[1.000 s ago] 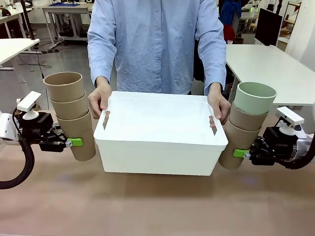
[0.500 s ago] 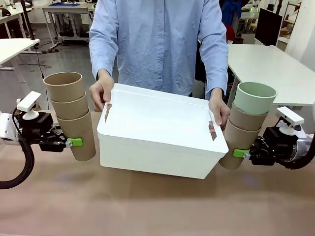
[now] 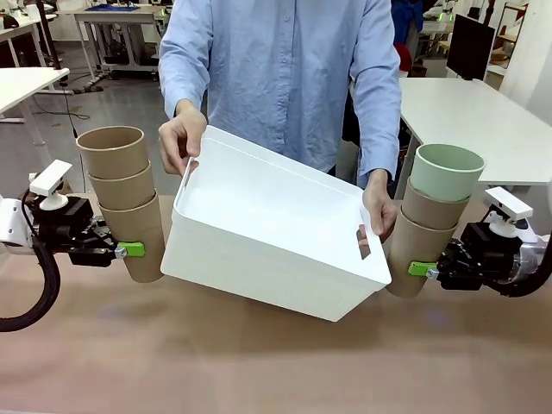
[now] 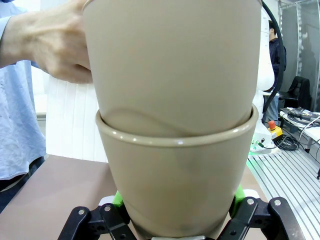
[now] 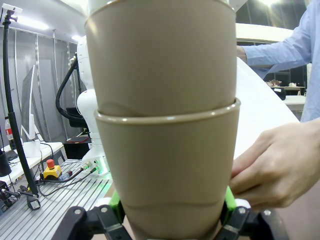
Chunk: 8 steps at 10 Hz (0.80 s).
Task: Stack the cups and store them in the basket.
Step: Place the stack of Reusable plastic cups into the Pantry Basket.
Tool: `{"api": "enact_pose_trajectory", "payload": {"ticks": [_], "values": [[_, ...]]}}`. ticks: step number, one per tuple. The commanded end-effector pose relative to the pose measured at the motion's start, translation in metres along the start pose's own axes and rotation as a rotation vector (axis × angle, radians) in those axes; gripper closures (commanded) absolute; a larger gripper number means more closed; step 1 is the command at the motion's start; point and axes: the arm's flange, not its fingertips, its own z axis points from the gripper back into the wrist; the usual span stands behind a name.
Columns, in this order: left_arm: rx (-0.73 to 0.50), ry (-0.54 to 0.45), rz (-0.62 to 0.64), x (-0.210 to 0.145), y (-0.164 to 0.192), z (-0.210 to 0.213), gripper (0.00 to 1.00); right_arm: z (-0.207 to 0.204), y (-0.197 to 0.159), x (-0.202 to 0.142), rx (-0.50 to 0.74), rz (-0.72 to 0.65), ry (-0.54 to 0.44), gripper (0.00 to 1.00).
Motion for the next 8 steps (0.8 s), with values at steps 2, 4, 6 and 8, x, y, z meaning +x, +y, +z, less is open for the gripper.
{"api": "enact_pose_trajectory", "payload": {"ticks": [2,4,6,8], "values": [[-0.005,-0.001,-0.010,0.005,0.000,0.000,0.15,0.000,0.000,0.000,0.000,0.000,0.000,0.14],[-0.005,-0.001,-0.010,0.005,0.000,0.000,0.15,0.000,0.019,0.034,-0.039,-0.007,0.011,0.14],[-0.005,-0.001,-0.010,0.005,0.000,0.000,0.15,-0.006,0.033,0.069,-0.066,-0.015,0.058,0.14],[-0.005,-0.001,-0.010,0.005,0.000,0.000,0.15,-0.025,0.043,0.100,-0.110,-0.009,0.168,0.14]]}}
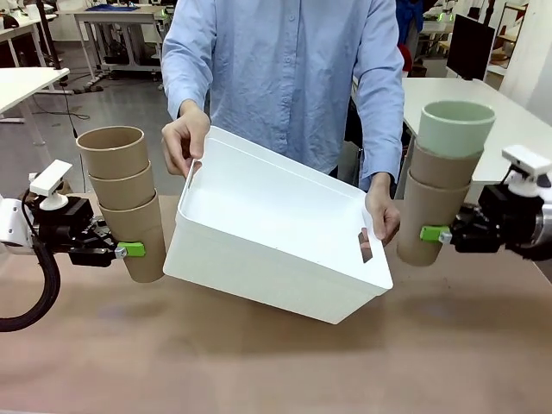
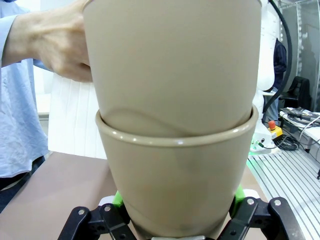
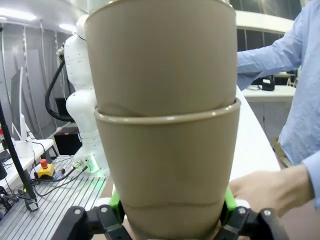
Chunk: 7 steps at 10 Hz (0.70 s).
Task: Stack the cups and store them in the basket.
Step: Place the stack of Reusable plastic cups into the Pantry Basket.
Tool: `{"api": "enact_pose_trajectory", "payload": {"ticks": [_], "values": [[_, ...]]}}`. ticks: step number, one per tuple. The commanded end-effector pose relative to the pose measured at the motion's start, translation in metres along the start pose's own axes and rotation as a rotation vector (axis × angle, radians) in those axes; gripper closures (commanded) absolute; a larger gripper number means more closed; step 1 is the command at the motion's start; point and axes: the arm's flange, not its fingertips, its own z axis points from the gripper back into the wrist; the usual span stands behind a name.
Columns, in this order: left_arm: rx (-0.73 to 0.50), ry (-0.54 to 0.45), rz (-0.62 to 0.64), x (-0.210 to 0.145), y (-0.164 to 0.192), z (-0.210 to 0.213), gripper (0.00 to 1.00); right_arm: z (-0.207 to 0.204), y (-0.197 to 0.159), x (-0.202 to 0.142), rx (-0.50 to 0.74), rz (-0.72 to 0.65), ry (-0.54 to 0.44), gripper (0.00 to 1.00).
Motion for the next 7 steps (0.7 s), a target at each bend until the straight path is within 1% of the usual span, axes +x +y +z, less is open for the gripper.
{"api": "enact_pose_trajectory", "payload": {"ticks": [1,2,3,4,7], "values": [[-0.005,-0.001,-0.011,0.005,0.000,0.000,0.15,-0.036,0.051,0.033,-0.050,-0.014,0.120,0.14],[-0.005,-0.001,-0.011,0.005,0.000,0.000,0.15,-0.048,0.057,0.047,-0.080,-0.001,0.173,0.14],[-0.005,-0.001,-0.011,0.005,0.000,0.000,0.15,-0.067,0.058,0.064,-0.105,-0.001,0.247,0.14],[-0.005,-0.001,-0.011,0.005,0.000,0.000,0.15,-0.082,0.059,0.074,-0.137,0.004,0.323,0.14],[-0.005,-0.001,-0.011,0.005,0.000,0.000,0.15,-0.135,0.053,0.086,-0.199,0.013,0.530,0.14]]}}
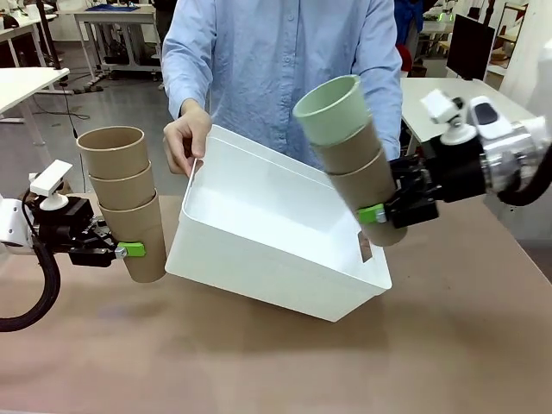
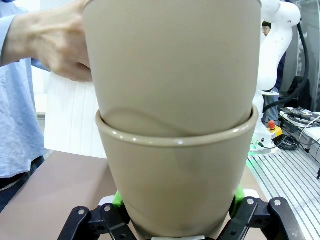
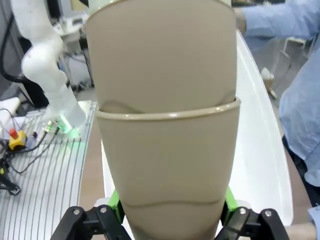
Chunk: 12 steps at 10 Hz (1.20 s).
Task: Stack the cups and store them in the basket.
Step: Place the stack of Reusable plastic cups into the Pantry Basket.
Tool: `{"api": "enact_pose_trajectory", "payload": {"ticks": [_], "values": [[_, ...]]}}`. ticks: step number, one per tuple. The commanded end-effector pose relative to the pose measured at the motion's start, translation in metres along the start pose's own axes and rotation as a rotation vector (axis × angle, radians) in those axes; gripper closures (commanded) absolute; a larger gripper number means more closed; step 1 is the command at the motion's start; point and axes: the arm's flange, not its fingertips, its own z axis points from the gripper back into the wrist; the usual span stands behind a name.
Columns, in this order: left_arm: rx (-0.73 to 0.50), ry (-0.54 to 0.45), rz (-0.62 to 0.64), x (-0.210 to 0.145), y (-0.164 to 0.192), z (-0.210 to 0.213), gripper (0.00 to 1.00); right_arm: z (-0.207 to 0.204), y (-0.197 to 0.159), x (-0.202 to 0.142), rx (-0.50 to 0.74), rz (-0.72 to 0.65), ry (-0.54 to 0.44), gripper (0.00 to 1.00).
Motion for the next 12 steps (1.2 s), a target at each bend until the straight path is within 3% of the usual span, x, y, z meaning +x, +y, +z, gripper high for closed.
{"api": "enact_pose_trajectory", "payload": {"ticks": [1,5,7,9,10,11,12], "values": [[-0.004,-0.002,-0.011,0.005,0.000,0.000,0.15,-0.015,0.028,0.005,-0.035,-0.033,0.120,0.14],[-0.004,-0.002,-0.011,0.005,0.000,0.000,0.15,-0.051,0.049,0.006,-0.081,-0.042,0.269,0.14],[-0.004,-0.002,-0.011,0.005,0.000,0.000,0.15,-0.069,0.041,-0.001,-0.084,-0.054,0.313,0.14],[-0.004,-0.002,-0.011,0.005,0.000,0.000,0.15,-0.086,0.024,-0.002,-0.096,-0.034,0.305,0.14],[-0.004,-0.002,-0.011,0.005,0.000,0.000,0.15,-0.080,0.024,-0.001,0.016,-0.027,0.211,0.14],[-0.004,-0.002,-0.011,0.005,0.000,0.000,0.15,-0.078,0.031,-0.007,-0.077,-0.035,0.318,0.14],[-0.004,-0.002,-0.011,0.005,0.000,0.000,0.15,-0.078,0.031,-0.007,-0.077,-0.035,0.318,0.14]]}}
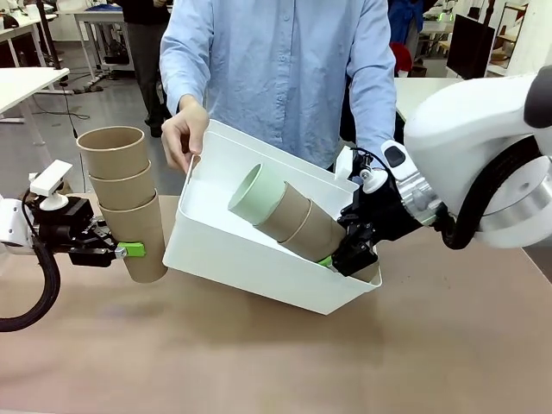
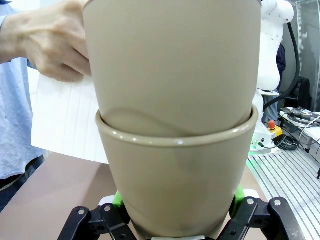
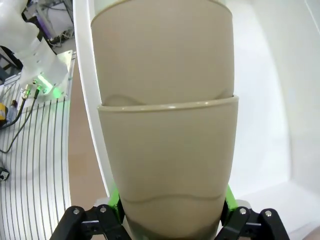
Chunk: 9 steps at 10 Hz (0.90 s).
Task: Stack the cups and store them in the basket.
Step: Place the stack of Reusable plastic cups into the Pantry Basket.
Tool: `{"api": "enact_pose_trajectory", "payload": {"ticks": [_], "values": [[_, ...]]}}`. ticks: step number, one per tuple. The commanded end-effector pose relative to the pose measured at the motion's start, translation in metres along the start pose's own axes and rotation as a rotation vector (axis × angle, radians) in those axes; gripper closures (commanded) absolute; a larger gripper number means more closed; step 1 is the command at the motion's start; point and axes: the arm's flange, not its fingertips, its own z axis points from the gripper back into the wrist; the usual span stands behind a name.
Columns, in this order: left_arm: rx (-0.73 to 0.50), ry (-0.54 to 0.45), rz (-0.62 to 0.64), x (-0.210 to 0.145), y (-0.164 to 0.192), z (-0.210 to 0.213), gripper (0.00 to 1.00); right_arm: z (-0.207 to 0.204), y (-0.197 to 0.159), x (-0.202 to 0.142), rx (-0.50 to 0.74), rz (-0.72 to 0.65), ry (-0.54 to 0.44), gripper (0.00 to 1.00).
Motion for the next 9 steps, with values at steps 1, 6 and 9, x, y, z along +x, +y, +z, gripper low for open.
{"api": "enact_pose_trajectory", "payload": {"ticks": [1,6,9], "values": [[-0.005,-0.002,-0.011,0.005,-0.001,0.000,0.15,0.004,0.005,0.002,-0.023,0.002,0.011,0.14],[-0.005,-0.002,-0.011,0.005,-0.001,0.000,0.15,-0.018,-0.024,0.025,-0.022,0.020,0.045,0.14],[-0.005,-0.002,-0.011,0.005,-0.001,0.000,0.15,-0.046,-0.032,0.034,0.012,0.046,0.079,0.14]]}}
